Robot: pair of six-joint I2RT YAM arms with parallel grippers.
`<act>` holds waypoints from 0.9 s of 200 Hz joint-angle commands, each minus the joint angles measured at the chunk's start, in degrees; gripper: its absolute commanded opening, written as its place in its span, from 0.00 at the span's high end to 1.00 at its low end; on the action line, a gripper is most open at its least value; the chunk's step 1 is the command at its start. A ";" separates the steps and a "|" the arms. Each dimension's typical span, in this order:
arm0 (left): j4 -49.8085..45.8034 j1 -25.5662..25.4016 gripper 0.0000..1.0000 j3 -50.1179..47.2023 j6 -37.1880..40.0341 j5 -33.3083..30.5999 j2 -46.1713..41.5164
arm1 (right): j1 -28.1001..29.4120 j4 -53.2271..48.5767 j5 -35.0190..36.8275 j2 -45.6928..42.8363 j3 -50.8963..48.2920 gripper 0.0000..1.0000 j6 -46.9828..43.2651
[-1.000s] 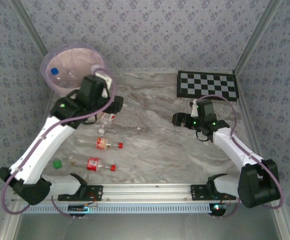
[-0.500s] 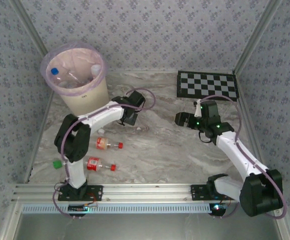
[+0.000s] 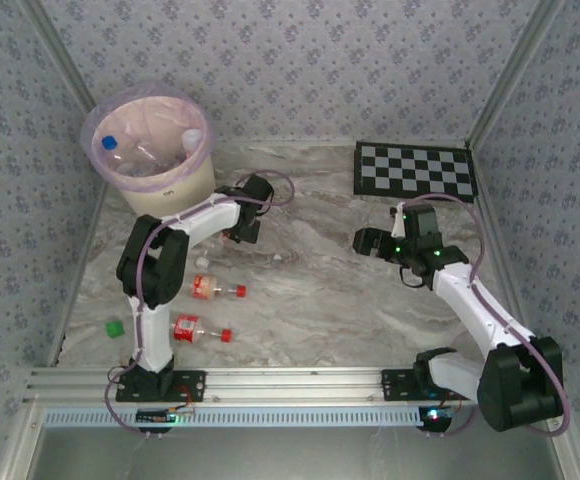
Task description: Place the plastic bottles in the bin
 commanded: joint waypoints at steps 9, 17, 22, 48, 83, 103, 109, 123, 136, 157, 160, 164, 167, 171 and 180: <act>0.03 -0.29 0.09 -0.49 -0.04 6.71 1.69 | -0.33 0.32 -0.85 0.59 0.30 0.00 -0.67; 0.01 -0.85 0.11 -0.70 -0.04 8.47 1.51 | -0.35 0.37 -0.85 0.61 0.15 0.00 -0.68; 0.07 -1.19 0.12 -0.86 -0.06 9.69 1.31 | -0.37 0.30 -0.85 0.57 0.13 0.00 -0.70; -0.64 -4.07 0.14 -1.08 -1.56 15.07 -0.84 | -0.36 0.31 -0.71 0.49 -0.31 0.00 -0.71; -1.22 -8.61 0.14 -1.15 -3.47 20.35 -4.12 | -0.45 1.05 -0.98 0.51 -0.79 0.00 -0.29; -1.74 -8.81 0.12 0.16 -3.44 21.51 -4.99 | -0.45 1.16 -1.34 0.66 -0.84 0.00 -0.43; -1.74 -8.81 0.11 0.84 -3.14 21.48 -4.99 | -0.46 1.24 -1.33 0.79 -0.84 0.00 -0.52; -2.49 -8.67 0.08 2.56 -2.36 20.95 -4.15 | -0.46 1.17 -1.53 0.88 -0.78 0.00 -0.62; -3.64 -8.71 0.07 4.00 -2.15 20.74 -2.88 | -0.54 0.75 -1.46 0.51 -0.69 0.00 -0.70; -2.54 -8.56 0.07 3.48 -2.20 21.39 -1.99 | -0.58 0.28 -0.70 -0.98 -1.10 0.00 -0.79; -2.39 -8.50 0.07 3.42 -2.24 21.55 -1.81 | -0.63 0.16 -0.61 -1.21 -1.23 0.00 -0.79; -2.11 -8.40 0.07 3.33 -2.24 21.78 -1.55 | -0.67 0.11 -0.50 -1.58 -1.43 0.00 -0.79; -1.99 -8.33 0.08 3.33 -2.28 21.91 -1.32 | -0.71 0.04 -0.45 -1.76 -1.52 0.00 -0.79; -1.75 -8.22 0.09 3.38 -2.24 22.18 -1.11 | -0.72 -0.15 -0.41 -2.03 -1.69 0.00 -0.90; -1.56 -8.00 0.12 3.49 -2.24 22.50 -0.42 | -0.93 -0.63 -0.36 -2.51 -1.89 0.00 -0.92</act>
